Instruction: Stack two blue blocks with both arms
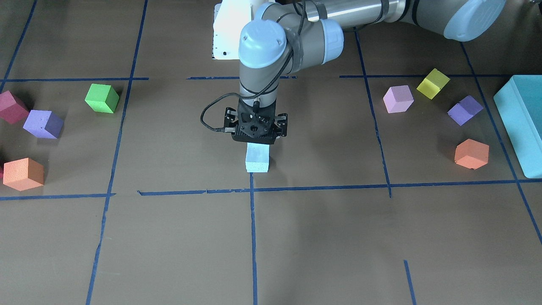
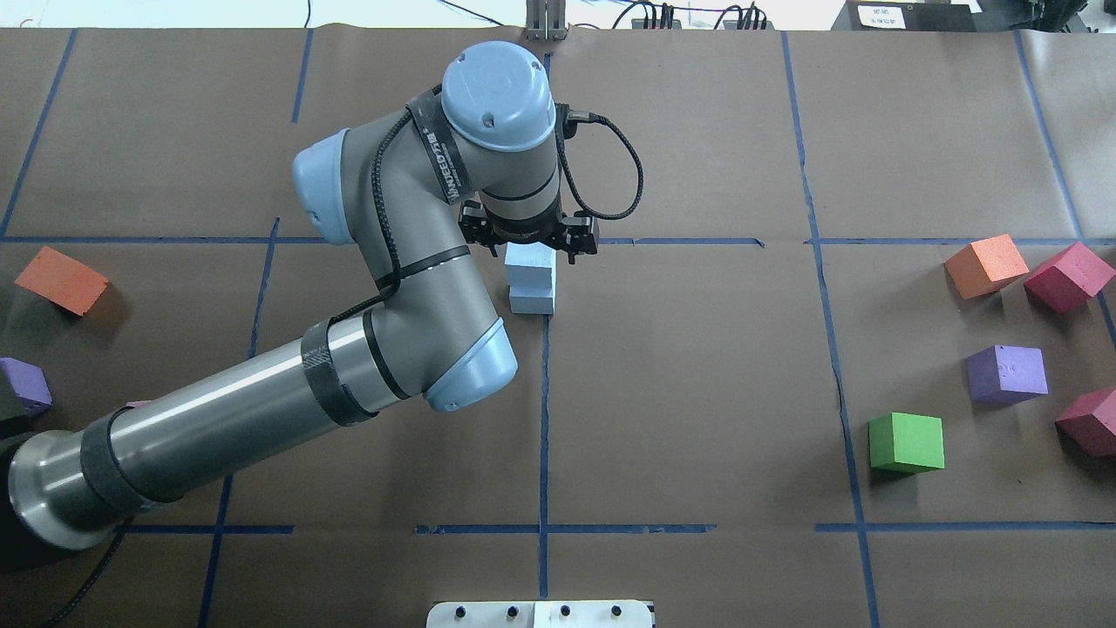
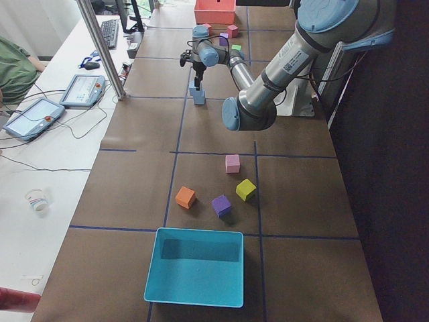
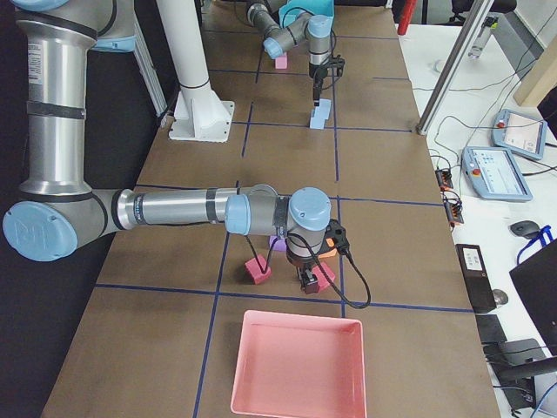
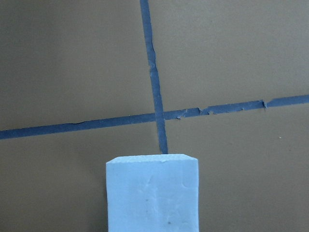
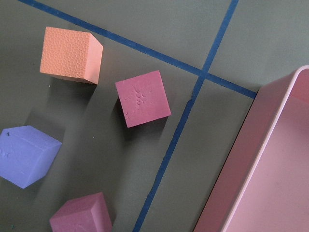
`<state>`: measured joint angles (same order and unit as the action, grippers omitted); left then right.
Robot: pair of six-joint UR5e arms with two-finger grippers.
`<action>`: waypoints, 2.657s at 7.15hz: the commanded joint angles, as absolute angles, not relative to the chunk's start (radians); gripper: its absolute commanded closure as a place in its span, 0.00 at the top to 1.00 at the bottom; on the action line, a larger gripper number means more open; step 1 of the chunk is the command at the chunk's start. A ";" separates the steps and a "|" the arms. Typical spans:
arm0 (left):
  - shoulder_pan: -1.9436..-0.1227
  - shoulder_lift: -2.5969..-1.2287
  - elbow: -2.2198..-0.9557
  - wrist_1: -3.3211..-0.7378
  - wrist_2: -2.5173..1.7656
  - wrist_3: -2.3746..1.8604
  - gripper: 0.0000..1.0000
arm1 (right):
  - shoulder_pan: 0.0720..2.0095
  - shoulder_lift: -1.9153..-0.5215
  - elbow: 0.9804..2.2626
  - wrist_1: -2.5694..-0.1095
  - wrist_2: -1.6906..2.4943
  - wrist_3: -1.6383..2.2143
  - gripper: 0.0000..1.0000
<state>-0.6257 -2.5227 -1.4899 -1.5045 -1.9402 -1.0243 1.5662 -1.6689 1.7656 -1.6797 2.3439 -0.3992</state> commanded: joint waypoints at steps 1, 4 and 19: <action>-0.710 -2.388 -1.657 -1.428 -2.026 -0.880 0.99 | 1.566 -1.672 1.763 -1.680 2.344 -0.400 1.00; -0.917 -1.994 -1.917 -1.428 -2.086 -0.482 0.99 | 1.566 -1.674 1.749 -1.680 2.364 -0.359 1.00; -1.563 -1.388 -1.822 -1.466 -2.263 0.057 1.00 | 1.565 -1.670 1.753 -1.669 2.367 -0.265 1.00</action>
